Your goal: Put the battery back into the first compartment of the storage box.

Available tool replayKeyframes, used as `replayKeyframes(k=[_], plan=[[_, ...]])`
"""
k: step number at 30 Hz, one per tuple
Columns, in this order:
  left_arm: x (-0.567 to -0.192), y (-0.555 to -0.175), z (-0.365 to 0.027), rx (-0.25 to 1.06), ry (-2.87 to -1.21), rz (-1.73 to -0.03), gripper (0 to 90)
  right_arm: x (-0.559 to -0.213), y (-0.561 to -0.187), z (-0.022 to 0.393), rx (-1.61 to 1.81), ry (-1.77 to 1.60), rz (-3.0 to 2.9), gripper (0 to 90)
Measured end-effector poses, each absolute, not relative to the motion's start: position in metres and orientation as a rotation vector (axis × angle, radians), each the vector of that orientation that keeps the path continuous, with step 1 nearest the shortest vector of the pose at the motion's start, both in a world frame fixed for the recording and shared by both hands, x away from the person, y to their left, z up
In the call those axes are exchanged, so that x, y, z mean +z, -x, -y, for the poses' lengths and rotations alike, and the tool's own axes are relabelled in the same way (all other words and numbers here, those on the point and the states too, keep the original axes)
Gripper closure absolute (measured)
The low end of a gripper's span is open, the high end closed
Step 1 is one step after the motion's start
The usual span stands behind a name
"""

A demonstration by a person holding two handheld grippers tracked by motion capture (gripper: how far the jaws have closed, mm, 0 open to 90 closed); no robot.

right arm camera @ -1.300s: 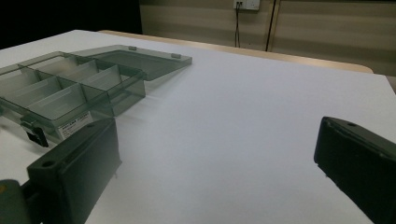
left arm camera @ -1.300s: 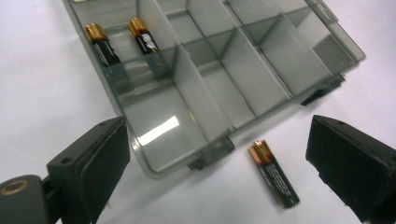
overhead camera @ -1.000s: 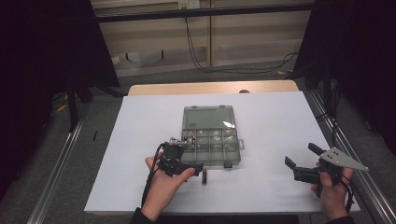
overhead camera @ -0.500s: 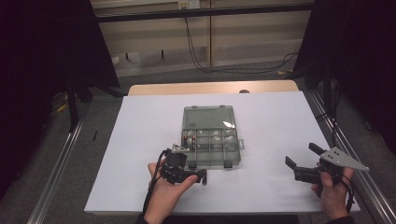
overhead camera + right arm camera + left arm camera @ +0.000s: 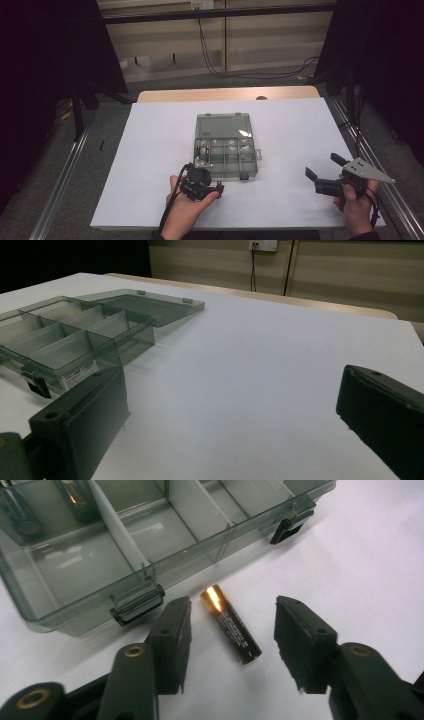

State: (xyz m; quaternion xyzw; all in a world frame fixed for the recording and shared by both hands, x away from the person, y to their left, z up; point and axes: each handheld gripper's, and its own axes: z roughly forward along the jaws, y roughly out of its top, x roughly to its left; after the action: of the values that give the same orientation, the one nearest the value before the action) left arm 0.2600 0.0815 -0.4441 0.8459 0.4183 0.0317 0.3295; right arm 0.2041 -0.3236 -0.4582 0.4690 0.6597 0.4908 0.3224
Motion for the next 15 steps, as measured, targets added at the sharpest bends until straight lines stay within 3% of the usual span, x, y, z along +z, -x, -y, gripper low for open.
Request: replayKeyframes(k=[7, 15], plan=[[-0.4496, -0.2637, -0.079, 0.022, -2.215, -1.089, 61.1, -0.4583, -0.2042, 0.323, 1.288, -1.233, -1.732, 0.0], [-0.454, -0.2657, -0.0752, 0.063, -2.231, -1.112, 62.0, -0.4585, -0.2044, 0.3228, 1.287, -1.231, -1.732, 0.0]])
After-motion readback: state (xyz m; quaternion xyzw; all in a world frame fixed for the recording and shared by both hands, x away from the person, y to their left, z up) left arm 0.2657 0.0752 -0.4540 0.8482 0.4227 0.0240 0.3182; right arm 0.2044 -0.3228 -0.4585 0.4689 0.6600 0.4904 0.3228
